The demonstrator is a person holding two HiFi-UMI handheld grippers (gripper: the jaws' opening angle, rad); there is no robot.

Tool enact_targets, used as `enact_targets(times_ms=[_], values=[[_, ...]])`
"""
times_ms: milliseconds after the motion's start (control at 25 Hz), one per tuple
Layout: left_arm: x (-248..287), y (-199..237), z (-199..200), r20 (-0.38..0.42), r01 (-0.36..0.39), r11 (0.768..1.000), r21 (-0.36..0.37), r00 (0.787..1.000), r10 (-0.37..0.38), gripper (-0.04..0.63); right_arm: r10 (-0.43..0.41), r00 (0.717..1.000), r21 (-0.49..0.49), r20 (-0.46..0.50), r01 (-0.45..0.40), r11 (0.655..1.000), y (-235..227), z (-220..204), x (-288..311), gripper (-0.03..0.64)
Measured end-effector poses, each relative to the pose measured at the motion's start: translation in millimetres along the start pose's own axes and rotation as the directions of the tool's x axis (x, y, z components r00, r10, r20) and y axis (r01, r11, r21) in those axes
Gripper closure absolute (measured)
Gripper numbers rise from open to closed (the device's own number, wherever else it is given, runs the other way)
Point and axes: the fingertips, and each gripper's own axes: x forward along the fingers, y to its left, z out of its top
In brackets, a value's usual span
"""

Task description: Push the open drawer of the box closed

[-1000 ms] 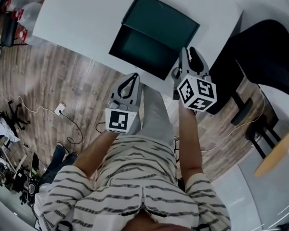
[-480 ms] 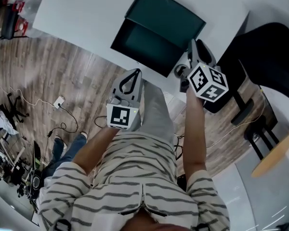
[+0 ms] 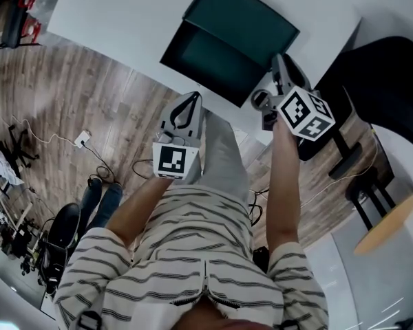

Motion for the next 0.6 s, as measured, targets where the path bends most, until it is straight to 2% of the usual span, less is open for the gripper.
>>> enact_targets(times_ms=[400,480,600], values=[[8,9,-26,-0.044,-0.042,0.999,-0.016,0.998,0.042,0.597,0.011,1.000,0.016,-0.002,-0.011,1.000,0,1,0,0.520],[12,10,-32,-0.050,-0.047,0.999,-0.017,0.998,0.046,0.552,0.009,1.000,0.008,-0.003,-0.009,1.000,0,1,-1,0.519],[17,12,-39,-0.062,-0.044,0.999,-0.006,0.997,0.043,0.527,0.010,1.000,0.012,-0.004,-0.010,1.000,-1,-1,-1,0.518]])
